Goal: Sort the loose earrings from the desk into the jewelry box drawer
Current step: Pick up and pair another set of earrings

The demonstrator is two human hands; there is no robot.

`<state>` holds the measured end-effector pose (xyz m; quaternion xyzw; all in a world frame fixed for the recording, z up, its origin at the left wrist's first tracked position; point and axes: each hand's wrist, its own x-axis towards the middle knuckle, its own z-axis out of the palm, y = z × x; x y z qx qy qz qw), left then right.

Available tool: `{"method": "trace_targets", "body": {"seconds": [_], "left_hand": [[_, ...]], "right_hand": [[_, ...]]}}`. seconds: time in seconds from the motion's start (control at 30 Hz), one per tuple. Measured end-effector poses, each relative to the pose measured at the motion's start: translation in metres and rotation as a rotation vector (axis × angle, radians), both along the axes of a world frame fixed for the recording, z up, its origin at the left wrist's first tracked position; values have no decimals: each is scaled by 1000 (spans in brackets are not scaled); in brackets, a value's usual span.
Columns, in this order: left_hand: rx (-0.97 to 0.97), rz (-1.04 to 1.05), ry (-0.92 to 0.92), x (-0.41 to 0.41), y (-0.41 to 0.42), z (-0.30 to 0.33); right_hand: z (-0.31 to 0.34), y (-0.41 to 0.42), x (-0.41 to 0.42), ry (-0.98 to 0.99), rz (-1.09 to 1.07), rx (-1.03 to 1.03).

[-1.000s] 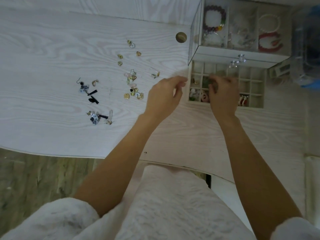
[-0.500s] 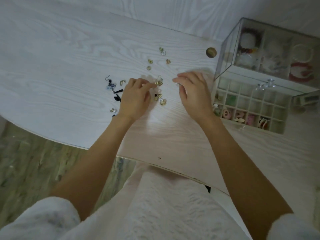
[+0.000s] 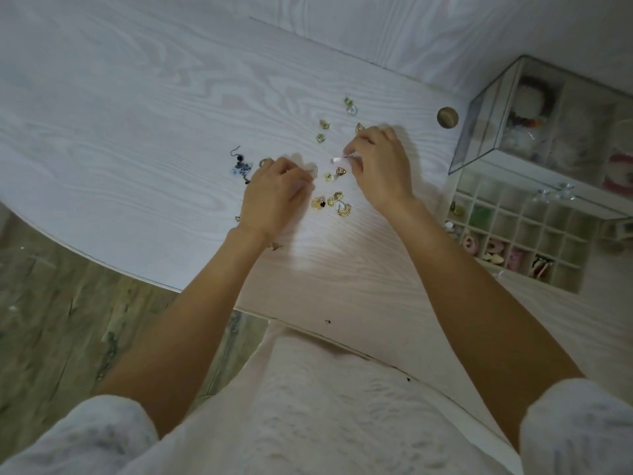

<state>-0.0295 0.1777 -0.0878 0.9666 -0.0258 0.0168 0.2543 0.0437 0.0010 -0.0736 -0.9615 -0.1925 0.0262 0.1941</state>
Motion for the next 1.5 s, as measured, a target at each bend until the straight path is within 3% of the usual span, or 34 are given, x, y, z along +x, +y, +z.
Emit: {"method": "trace_targets", "body": {"seconds": [0.4, 0.57, 0.8, 0.9, 1.13, 1.5], "left_hand": [[-52, 35, 84, -1, 2, 0], [9, 57, 142, -29, 1, 14], [-130, 20, 201, -73, -28, 15], [-219, 79, 200, -84, -38, 13], [-220, 219, 275, -88, -50, 10], [-322, 97, 263, -74, -50, 9]], "right_hand": [[-4, 3, 3, 17, -2, -23], [-8, -11, -48, 24, -45, 22], [-10, -16, -115, 95, -197, 160], [-5, -20, -129, 182, -207, 272], [-10, -8, -140, 214, -108, 194], [-8, 2, -141, 185, -237, 282]]}}
